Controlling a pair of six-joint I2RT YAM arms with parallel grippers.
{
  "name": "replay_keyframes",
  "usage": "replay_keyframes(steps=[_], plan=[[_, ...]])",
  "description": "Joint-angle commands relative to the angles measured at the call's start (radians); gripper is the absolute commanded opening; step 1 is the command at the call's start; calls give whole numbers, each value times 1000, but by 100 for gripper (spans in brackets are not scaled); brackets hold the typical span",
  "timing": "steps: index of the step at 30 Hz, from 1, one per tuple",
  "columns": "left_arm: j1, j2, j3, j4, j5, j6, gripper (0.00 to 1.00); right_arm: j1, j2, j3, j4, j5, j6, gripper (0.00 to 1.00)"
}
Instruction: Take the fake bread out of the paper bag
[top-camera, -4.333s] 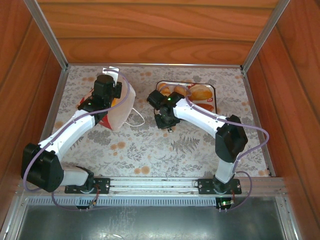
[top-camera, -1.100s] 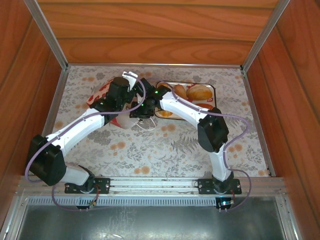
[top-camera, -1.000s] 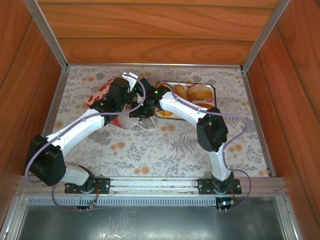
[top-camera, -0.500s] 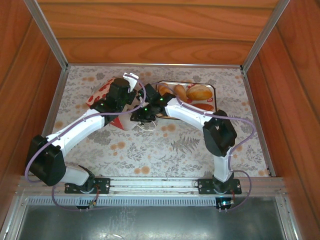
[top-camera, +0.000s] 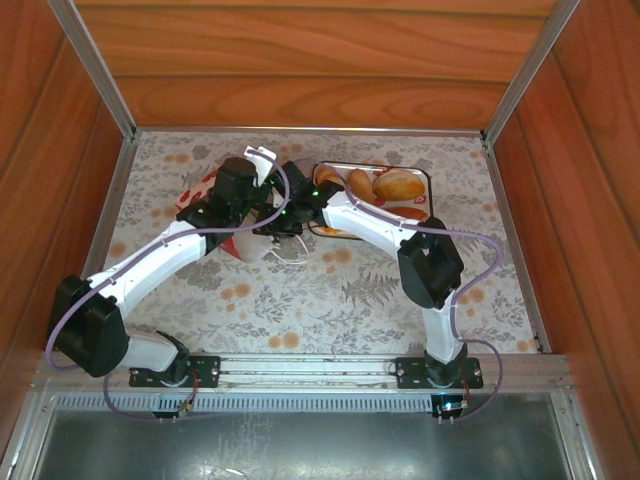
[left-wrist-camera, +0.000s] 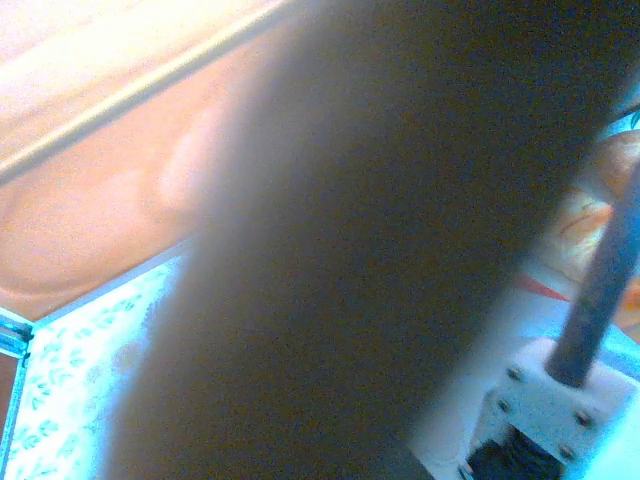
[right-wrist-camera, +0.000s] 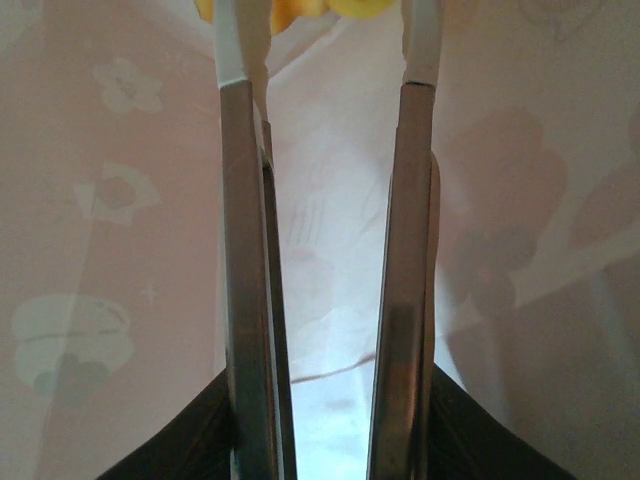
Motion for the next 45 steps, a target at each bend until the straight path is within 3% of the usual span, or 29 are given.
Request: replay_keyframes(steps=[1,9,14,31,45], plan=[[-6,-30,-13,27,37,-9,0,14,32,40,-35,44,-13,41],[-6,-28,-12,27,41,-11,0,23,70,87,-92,91,-20,43],[-6,-10,-4,27,12,-18,0,32,44,19,21,16,-21,43],[13,-20,7,27,-38,-63,0,62,-45,-138,99,16,-9,40],[24,-32,0,27,16,-67,0,73,-81,-174,100,53,-9,39]])
